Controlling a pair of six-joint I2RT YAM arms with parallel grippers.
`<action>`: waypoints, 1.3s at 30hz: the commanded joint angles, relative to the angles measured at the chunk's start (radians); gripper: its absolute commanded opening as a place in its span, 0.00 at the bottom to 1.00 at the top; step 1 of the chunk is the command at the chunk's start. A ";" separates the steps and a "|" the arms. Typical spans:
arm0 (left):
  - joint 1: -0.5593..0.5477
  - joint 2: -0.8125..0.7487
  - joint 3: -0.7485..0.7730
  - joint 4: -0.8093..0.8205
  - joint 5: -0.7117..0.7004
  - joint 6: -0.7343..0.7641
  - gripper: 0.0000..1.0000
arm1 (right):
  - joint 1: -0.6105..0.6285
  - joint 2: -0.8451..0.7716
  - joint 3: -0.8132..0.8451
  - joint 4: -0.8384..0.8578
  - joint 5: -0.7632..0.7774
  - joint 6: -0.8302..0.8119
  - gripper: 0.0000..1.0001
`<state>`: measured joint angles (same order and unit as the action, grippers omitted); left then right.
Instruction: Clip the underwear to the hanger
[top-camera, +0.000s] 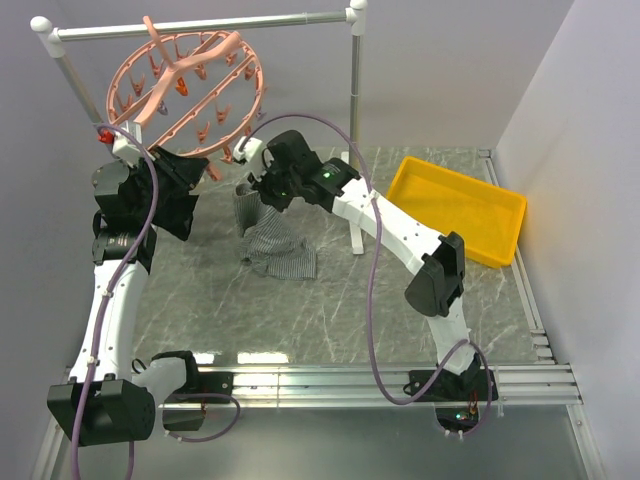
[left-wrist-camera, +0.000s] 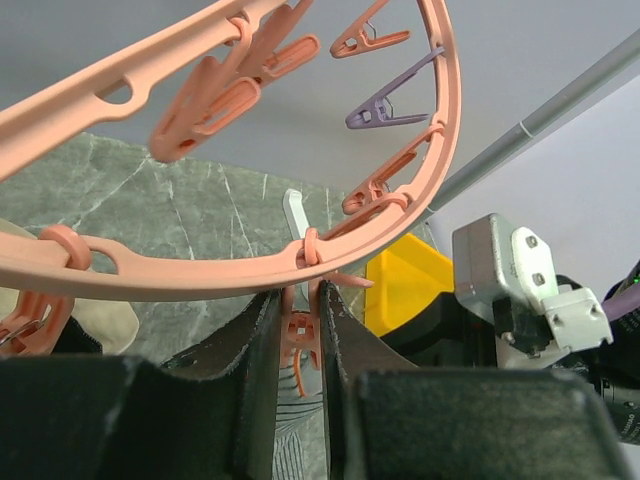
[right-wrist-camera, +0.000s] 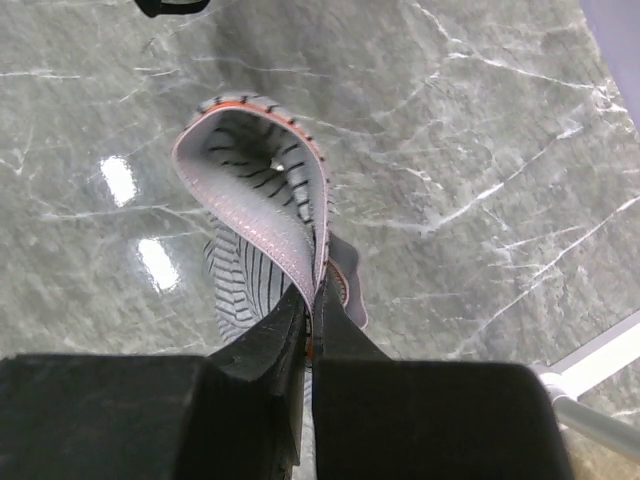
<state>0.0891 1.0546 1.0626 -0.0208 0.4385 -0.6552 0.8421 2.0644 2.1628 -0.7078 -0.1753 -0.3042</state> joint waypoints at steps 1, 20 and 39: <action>-0.002 -0.004 0.036 0.033 0.046 0.017 0.00 | 0.026 0.014 0.077 -0.028 0.020 -0.007 0.00; -0.003 -0.004 0.022 0.027 0.049 0.055 0.00 | 0.055 0.082 0.210 -0.022 0.111 0.010 0.00; -0.018 -0.002 0.013 0.032 0.028 0.100 0.00 | 0.077 0.085 0.256 0.056 0.168 0.034 0.00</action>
<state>0.0837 1.0576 1.0626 -0.0216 0.4541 -0.5865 0.9039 2.1494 2.3566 -0.7155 -0.0311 -0.2810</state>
